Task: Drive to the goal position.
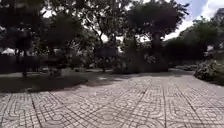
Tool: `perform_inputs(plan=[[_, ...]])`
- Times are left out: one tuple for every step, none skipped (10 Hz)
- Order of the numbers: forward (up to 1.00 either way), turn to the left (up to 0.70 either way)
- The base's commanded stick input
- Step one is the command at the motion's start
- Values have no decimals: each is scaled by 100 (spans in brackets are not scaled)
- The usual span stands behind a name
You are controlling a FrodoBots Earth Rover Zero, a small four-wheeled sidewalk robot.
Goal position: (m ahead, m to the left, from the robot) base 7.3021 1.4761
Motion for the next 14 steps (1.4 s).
perform_inputs(plan=[[100,0],[100,0],[100,0],[100,0],[100,0],[100,0],[100,0],[100,0],[100,0],[100,0],[100,0],[100,0],[100,0],[100,0]])
